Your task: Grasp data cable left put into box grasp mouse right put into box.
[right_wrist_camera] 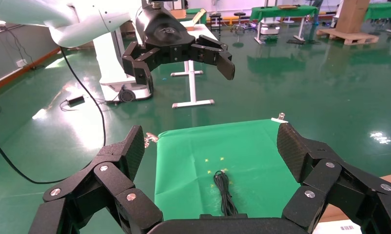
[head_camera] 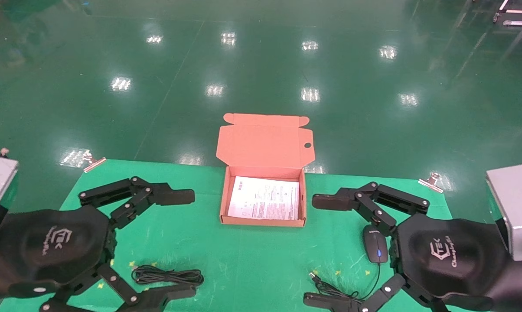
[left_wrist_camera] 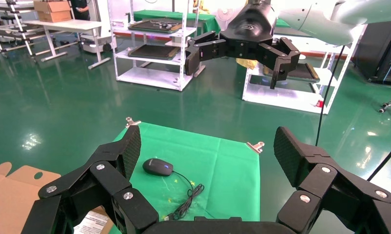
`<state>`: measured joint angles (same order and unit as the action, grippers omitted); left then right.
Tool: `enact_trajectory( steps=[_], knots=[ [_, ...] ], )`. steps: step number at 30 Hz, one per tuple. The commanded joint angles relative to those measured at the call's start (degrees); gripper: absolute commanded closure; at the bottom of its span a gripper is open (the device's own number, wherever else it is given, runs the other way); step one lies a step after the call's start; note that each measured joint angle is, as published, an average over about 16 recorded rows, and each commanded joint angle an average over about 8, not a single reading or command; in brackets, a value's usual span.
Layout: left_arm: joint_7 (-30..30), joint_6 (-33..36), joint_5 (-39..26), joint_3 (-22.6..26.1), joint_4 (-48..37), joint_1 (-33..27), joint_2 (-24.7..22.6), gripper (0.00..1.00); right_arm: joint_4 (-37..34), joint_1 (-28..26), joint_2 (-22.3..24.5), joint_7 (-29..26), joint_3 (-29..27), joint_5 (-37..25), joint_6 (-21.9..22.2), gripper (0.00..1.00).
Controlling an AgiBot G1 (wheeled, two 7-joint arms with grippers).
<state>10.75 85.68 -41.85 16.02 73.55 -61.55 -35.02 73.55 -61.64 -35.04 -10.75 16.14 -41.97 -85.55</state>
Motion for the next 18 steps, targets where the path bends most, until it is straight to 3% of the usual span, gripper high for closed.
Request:
enact_trajectory(
  steps=[1, 18],
  knots=[
    [0.0, 0.0, 0.0, 0.0, 0.0, 0.0, 0.0, 0.0, 0.0, 0.0, 0.0, 0.0, 0.0, 0.0, 0.0, 0.0],
    [0.0, -0.1, -0.3, 0.2, 0.1, -0.1, -0.1, 0.0, 0.0, 0.0, 0.1, 0.0, 0.0, -0.1, 0.1, 0.0]
  ],
)
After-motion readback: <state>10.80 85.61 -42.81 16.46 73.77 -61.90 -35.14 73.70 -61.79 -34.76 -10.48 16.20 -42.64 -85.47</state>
